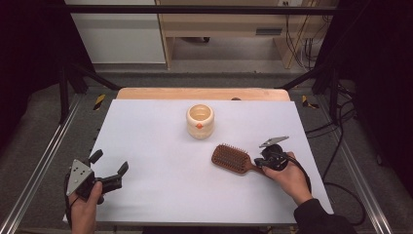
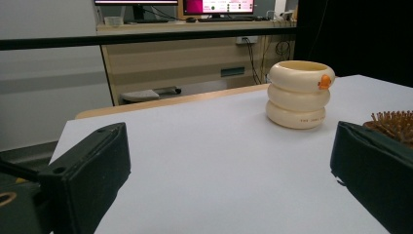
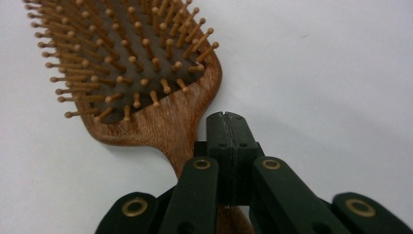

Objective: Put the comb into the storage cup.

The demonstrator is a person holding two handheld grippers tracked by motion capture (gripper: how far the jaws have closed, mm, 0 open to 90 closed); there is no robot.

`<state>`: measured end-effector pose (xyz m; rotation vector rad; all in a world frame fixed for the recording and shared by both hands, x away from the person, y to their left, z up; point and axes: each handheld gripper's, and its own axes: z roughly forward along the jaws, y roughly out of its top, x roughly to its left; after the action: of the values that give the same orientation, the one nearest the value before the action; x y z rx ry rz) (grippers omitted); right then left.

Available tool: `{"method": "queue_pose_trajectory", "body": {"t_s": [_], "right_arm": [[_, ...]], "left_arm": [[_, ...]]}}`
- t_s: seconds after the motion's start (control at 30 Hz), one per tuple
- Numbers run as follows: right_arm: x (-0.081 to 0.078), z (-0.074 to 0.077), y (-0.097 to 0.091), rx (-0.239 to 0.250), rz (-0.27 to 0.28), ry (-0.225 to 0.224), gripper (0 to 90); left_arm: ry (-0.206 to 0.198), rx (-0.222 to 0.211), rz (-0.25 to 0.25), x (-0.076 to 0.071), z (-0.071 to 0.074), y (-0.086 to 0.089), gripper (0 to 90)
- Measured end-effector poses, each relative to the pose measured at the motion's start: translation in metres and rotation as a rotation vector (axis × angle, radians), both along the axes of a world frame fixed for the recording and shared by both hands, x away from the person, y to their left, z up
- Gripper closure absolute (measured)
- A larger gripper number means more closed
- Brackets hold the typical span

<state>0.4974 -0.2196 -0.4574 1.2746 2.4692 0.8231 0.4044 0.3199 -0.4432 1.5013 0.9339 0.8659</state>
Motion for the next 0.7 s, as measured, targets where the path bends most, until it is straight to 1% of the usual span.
{"method": "queue_pose_trajectory", "body": {"t_s": [0.03, 0.2, 0.23, 0.4, 0.43, 0.47, 0.5, 0.63, 0.7], "right_arm": [[-0.001, 0.0, 0.001, -0.002, 0.006, 0.002, 90.0], [-0.005, 0.0, 0.002, 0.004, 0.001, 0.014, 90.0], [-0.008, -0.001, 0.003, 0.004, 0.012, 0.011, 90.0], [-0.012, 0.0, 0.006, 0.009, 0.02, 0.018, 90.0], [-0.013, -0.001, 0.006, 0.007, 0.03, 0.014, 90.0], [-0.016, -0.001, 0.008, 0.008, 0.026, 0.026, 90.0], [-0.016, -0.001, 0.009, 0.006, 0.039, 0.018, 90.0], [-0.02, -0.001, 0.011, 0.015, 0.03, 0.031, 90.0], [-0.02, -0.001, 0.011, 0.017, 0.032, 0.029, 90.0]], "left_arm": [[0.001, 0.002, -0.002, 0.0, 0.0, 0.0, 1.2], [0.002, 0.001, -0.003, 0.0, 0.0, 0.0, 1.1], [0.002, 0.001, -0.003, 0.0, 0.0, 0.0, 1.1], [0.004, 0.003, -0.004, 0.001, 0.0, 0.0, 1.2], [0.004, 0.003, -0.004, 0.001, 0.0, 0.0, 1.2], [0.004, 0.003, -0.005, 0.0, 0.0, -0.001, 1.2], [0.003, 0.004, -0.005, 0.0, 0.0, -0.001, 1.2], [0.002, 0.004, -0.005, 0.001, 0.0, -0.001, 1.4], [0.002, 0.004, -0.005, 0.001, 0.0, 0.0, 1.4]]}}
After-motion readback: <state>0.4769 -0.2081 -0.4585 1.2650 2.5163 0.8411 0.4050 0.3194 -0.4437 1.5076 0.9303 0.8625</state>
